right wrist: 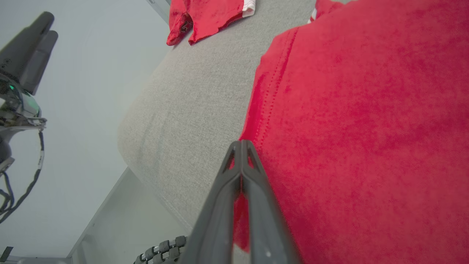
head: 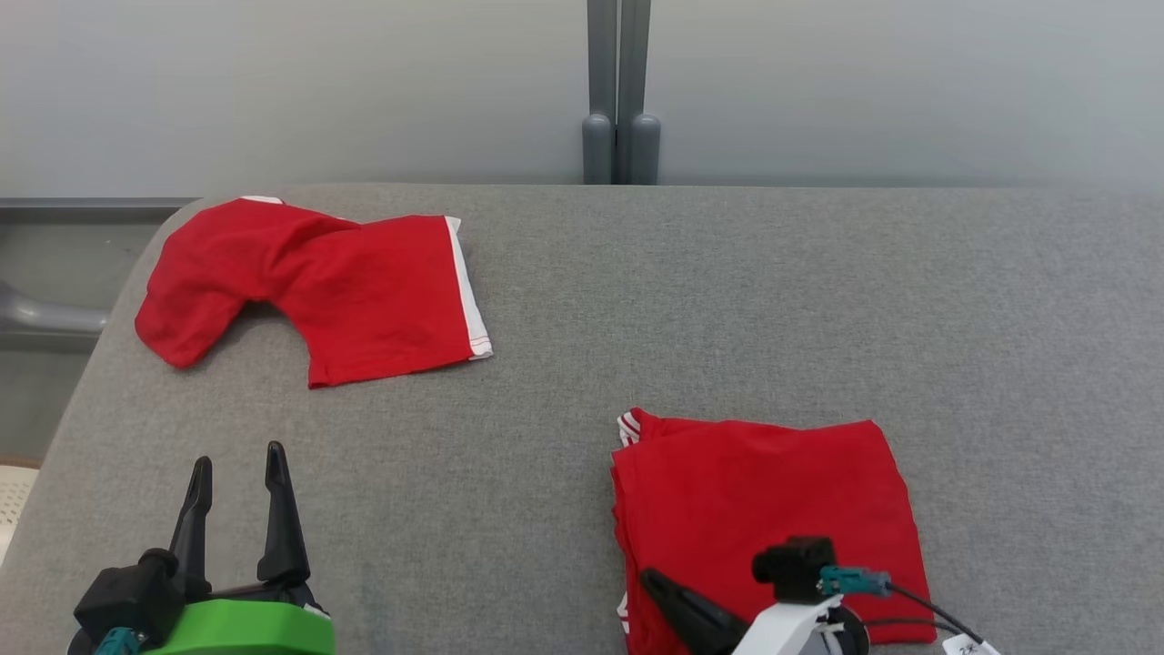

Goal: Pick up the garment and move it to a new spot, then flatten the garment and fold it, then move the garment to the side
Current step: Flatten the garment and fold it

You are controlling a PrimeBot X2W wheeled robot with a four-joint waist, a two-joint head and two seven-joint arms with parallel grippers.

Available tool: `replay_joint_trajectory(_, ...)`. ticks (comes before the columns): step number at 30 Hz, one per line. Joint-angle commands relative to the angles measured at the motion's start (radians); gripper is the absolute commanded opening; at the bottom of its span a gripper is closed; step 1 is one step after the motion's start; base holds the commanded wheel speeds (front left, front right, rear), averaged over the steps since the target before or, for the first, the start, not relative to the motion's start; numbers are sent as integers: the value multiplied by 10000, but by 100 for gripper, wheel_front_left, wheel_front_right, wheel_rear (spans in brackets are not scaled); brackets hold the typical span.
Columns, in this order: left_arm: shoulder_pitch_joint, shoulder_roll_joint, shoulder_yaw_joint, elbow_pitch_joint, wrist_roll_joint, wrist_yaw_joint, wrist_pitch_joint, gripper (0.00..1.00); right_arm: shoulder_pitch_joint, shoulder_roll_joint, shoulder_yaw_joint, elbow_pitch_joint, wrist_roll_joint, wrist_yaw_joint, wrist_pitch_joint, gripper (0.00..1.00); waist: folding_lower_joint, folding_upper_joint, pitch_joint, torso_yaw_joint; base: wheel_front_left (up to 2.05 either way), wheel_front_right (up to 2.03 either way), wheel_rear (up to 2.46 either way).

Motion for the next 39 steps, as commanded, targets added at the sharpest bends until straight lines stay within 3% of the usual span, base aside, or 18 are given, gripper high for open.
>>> replay_joint_trajectory(1, -132, -5, 4, 10, 39, 31, -29, 100, -290, -284, 87, -203, 167, 5, -246, 0, 0, 0, -38, -107, 0, 0, 0)
replay_joint_trajectory(5, -46, -4, 97, -58, 60, 57, -29, 100, -718, -817, -53, -839, 401, 5, -793, 0, 0, 0, -126, -345, 0, 0, 0)
replay_joint_trajectory(10, 56, -5, 209, -211, 116, 78, -29, 100, -1138, -1672, -1475, -1490, -118, 5, -1000, 0, 0, 0, -167, -661, 0, 0, 0)
replay_joint_trajectory(11, 67, -4, 240, -241, 119, 88, -29, 100, -1180, -1758, -1875, -1646, -292, 5, -999, 16, 0, 0, -162, -722, 0, 0, 0)
replay_joint_trajectory(13, 83, -4, 289, -296, 118, 88, -29, 100, -1156, -1896, -2747, -1928, -718, 5, -997, 66, 0, 0, -147, -844, 0, 0, 0)
replay_joint_trajectory(14, 82, -5, 283, -322, 135, 88, -29, 100, -1101, -1963, -3244, -2067, -1002, 5, -998, 100, 0, 0, -139, -900, 0, 0, 0)
replay_joint_trajectory(17, 66, -4, 302, -373, 170, 95, -29, 100, -828, -1907, -4497, -2410, -1730, 5, -998, 100, 0, 0, -137, -1010, 0, 0, 0)
replay_joint_trajectory(20, 41, -5, 333, -425, 175, 85, -29, 100, -498, -1547, -5927, -2921, -2639, 5, -997, 100, 0, 0, -127, -1095, 0, 0, 0)
replay_joint_trajectory(24, -17, -6, 341, -492, 231, 41, -29, 100, 315, -929, -7100, -3276, -3757, 5, -999, 100, 0, 0, -92, -1124, 0, 0, 0)
replay_joint_trajectory(31, -60, -11, 173, -443, 356, 6, -29, 100, 1276, -297, -7960, -2906, -4565, 5, -1000, 100, 0, 0, -56, -1103, 0, 0, 0)
replay_joint_trajectory(39, -79, -9, 54, -391, 452, 41, -29, 100, 1318, -297, -7753, -2135, -4927, 5, -1001, 100, 0, 0, 33, -1092, 0, 0, 0)
